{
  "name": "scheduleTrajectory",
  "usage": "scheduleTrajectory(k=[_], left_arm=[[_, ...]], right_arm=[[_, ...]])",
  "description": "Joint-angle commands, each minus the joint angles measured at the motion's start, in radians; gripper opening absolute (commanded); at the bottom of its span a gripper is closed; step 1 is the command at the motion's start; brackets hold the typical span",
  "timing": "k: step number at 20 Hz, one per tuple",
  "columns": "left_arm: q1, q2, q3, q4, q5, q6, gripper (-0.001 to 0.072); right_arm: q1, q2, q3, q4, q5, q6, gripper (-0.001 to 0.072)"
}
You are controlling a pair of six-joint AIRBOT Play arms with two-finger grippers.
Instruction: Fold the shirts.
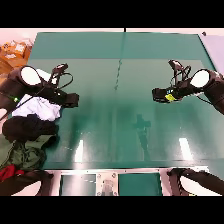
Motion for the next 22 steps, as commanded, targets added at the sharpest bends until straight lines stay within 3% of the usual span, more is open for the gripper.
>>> scheduleTrajectory(k=[1, 16, 22], left_arm=[[0.000, 0.000, 0.000, 0.000, 0.000, 0.000, 0.0026], [0.000, 0.000, 0.000, 0.000, 0.001, 0.000, 0.0027], [0.000, 0.000, 0.000, -0.016, 0.268, 0.003, 0.0026]], right_arm=[[0.000, -0.001, 0.000, 0.000, 0.000, 0.000, 0.0014], [0.000, -0.001, 0.000, 0.019, -0.001, 0.000, 0.0014], [0.001, -0.007, -0.003, 0.020, -0.061, 0.001, 0.0016]])
